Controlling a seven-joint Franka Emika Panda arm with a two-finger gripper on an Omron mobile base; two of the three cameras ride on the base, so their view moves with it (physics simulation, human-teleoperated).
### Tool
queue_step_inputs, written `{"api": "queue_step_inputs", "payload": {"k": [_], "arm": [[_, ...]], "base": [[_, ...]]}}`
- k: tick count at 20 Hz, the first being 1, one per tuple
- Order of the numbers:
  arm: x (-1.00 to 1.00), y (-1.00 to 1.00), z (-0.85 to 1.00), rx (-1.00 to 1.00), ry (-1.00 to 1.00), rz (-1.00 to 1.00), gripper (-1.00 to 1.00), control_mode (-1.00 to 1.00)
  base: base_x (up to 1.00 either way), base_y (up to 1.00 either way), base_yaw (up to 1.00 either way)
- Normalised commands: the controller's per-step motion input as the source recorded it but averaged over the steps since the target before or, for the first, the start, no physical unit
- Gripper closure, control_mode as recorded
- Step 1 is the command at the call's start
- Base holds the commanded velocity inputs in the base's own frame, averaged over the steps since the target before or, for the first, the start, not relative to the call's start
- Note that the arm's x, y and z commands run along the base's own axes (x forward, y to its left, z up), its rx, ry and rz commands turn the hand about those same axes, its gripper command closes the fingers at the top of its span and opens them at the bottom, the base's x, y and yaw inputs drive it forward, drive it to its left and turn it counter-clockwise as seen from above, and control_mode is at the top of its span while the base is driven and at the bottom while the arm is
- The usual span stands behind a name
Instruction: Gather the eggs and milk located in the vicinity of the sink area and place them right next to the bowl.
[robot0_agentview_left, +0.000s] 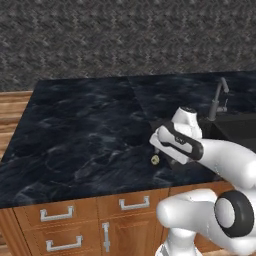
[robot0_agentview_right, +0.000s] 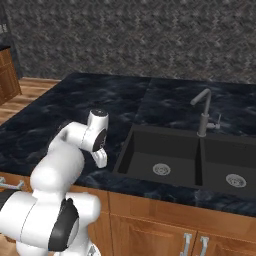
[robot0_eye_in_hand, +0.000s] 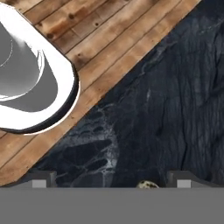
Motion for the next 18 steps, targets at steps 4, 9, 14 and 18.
{"api": "queue_step_inputs", "payload": {"k": [4,9,14,18], "arm": [[0.46,0.01,-0.3,-0.03,0.0,0.03,-1.0,-1.0],[0.4,0.04,-0.25,-0.04,0.0,0.0,-1.0,-1.0],[0.39,0.03,-0.26,-0.03,0.0,0.0,-1.0,-1.0],[0.26,0.0,-0.3,-0.01,0.0,0.0,-1.0,-1.0]], "base": [[0.0,0.0,0.0],[0.0,0.0,0.0],[0.0,0.0,0.0],[0.0,0.0,0.0]]}}
